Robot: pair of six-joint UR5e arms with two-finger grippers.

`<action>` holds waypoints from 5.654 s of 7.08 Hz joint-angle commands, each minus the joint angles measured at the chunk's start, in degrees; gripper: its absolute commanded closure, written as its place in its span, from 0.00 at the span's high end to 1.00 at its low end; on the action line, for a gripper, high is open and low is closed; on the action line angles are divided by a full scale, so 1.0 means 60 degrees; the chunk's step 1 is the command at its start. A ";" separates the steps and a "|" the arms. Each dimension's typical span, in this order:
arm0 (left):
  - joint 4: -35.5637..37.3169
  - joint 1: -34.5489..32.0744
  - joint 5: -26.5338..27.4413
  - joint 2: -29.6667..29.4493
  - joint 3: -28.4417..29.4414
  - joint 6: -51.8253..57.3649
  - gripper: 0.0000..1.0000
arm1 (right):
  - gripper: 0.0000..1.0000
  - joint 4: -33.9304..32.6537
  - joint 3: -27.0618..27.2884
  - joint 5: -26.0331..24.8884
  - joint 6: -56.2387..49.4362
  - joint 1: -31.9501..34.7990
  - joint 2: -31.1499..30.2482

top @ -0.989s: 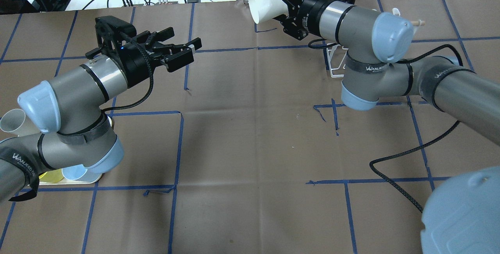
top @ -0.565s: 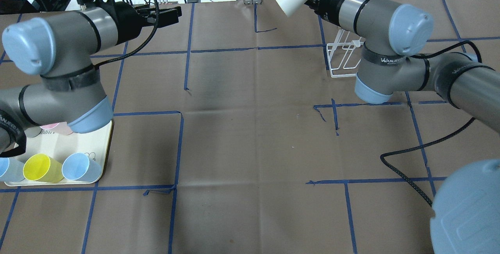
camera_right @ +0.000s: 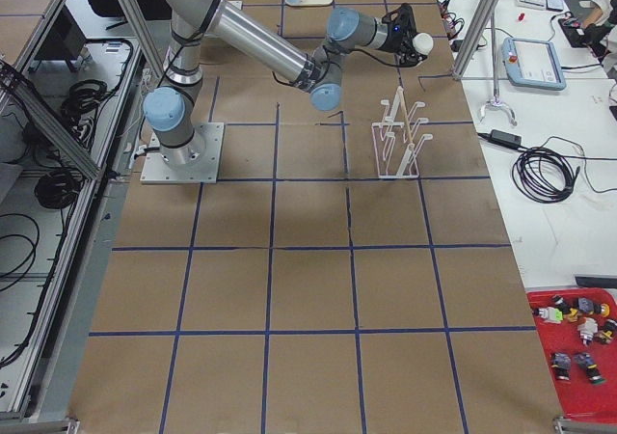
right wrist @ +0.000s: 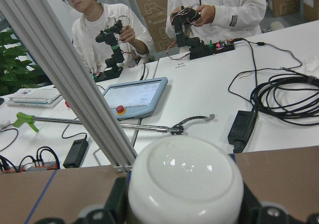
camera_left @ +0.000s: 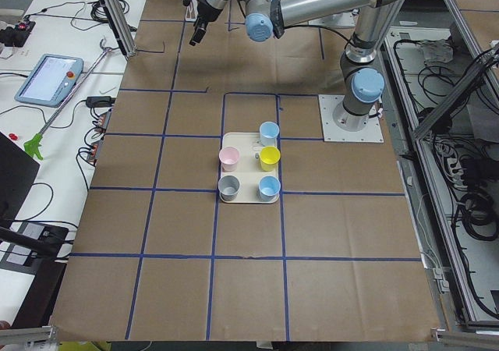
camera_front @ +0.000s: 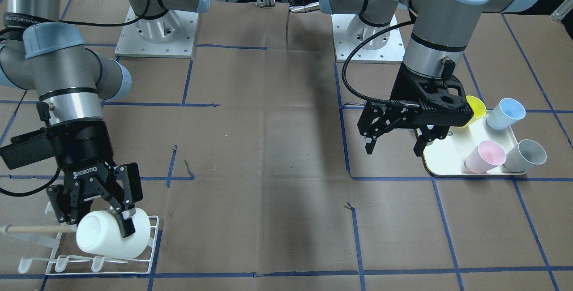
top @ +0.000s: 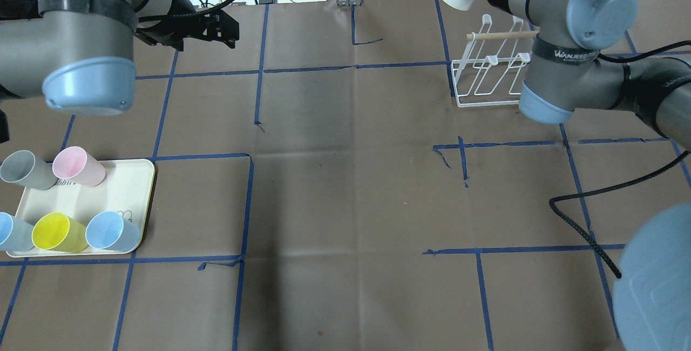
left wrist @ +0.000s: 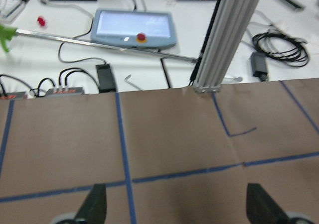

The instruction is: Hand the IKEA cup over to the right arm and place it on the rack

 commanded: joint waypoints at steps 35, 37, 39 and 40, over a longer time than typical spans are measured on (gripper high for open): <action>-0.1218 0.4783 0.1869 0.1755 -0.3781 0.4377 0.00 | 1.00 -0.2006 0.2612 -0.0055 1.3096 0.1752 -0.1738; -0.3852 0.4709 0.1069 0.1288 -0.0767 0.4303 0.00 | 1.00 -0.2006 0.2717 -0.0173 1.3013 0.1752 -0.1769; -0.4654 0.4650 0.0029 0.0484 0.0840 0.4390 0.00 | 1.00 -0.1977 0.2746 -0.0173 1.3013 0.1752 -0.1784; -0.4554 0.4621 -0.0775 0.0408 0.0961 0.4478 0.00 | 1.00 -0.1977 0.2746 -0.0158 1.3013 0.1752 -0.1784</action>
